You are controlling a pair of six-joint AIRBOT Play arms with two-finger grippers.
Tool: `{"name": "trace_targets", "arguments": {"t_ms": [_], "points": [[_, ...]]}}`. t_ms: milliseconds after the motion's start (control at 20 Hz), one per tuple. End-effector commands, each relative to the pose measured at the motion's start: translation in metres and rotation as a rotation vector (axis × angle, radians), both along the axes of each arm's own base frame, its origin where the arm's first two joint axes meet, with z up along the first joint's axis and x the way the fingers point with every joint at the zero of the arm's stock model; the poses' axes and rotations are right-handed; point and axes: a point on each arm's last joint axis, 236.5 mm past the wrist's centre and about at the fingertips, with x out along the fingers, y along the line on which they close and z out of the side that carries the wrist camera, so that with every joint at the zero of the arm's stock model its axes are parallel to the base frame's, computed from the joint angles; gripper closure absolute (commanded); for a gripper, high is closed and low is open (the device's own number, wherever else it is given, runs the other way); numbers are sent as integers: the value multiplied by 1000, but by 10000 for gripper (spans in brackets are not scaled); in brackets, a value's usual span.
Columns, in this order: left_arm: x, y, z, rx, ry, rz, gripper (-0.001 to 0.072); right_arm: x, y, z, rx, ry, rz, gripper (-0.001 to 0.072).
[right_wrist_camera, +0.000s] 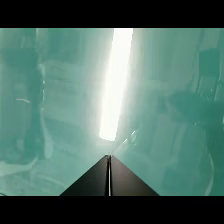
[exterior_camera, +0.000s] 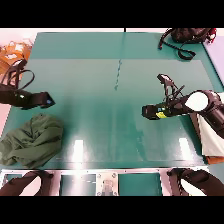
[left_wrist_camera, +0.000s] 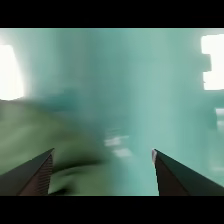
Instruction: Fold the shirts.
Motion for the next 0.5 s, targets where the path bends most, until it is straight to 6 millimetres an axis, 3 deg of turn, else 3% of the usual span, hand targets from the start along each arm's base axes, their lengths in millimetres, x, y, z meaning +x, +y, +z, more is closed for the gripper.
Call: {"name": "trace_targets", "arguments": {"t_ms": [0,100,200,300,400,450], "points": [[-32,79,-30,327,144,77,11,13,2,5,14,-55,-19,691],[-72,79,-69,325,303,88,11,21,3,9,23,-89,-31,687],[-113,71,-112,302,440,71,11,22,0,8,13,-93,-31,523],[-148,67,-147,297,528,46,11,25,-8,6,-16,-102,-35,515],[-161,65,-166,295,540,37,12,29,-17,6,-18,-101,-64,515],[-158,65,-168,293,524,38,14,31,-23,6,-18,-101,-82,516]]}}
